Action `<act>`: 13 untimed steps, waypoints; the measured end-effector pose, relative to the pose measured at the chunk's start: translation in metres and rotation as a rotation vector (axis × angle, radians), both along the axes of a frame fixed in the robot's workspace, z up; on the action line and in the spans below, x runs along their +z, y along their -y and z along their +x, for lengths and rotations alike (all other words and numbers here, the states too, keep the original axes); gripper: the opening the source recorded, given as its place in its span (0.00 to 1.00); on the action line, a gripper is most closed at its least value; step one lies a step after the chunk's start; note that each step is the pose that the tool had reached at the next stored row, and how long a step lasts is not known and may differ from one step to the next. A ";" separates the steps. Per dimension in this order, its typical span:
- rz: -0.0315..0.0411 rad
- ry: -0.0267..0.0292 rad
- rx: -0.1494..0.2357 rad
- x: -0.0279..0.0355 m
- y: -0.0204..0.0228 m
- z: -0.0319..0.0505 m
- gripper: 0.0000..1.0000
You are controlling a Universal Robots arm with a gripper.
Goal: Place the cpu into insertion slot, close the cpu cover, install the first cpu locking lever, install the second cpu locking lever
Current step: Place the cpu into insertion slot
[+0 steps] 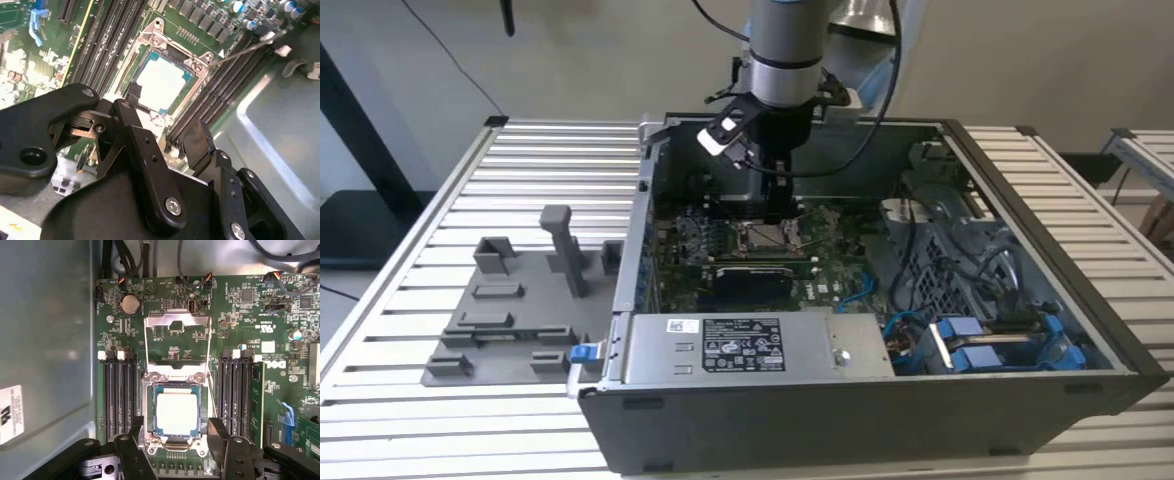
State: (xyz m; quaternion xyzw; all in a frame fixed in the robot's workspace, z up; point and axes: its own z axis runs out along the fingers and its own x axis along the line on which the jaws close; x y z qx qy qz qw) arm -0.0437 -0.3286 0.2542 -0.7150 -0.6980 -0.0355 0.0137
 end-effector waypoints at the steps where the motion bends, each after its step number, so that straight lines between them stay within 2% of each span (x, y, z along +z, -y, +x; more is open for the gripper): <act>1: 0.0001 0.0001 0.000 0.0017 0.0000 0.0000 0.62; 9: 0.0000 0.0001 0.000 0.0182 0.0000 0.0000 0.62; 13: 0.0002 0.0002 0.000 0.0203 0.0000 0.0000 0.62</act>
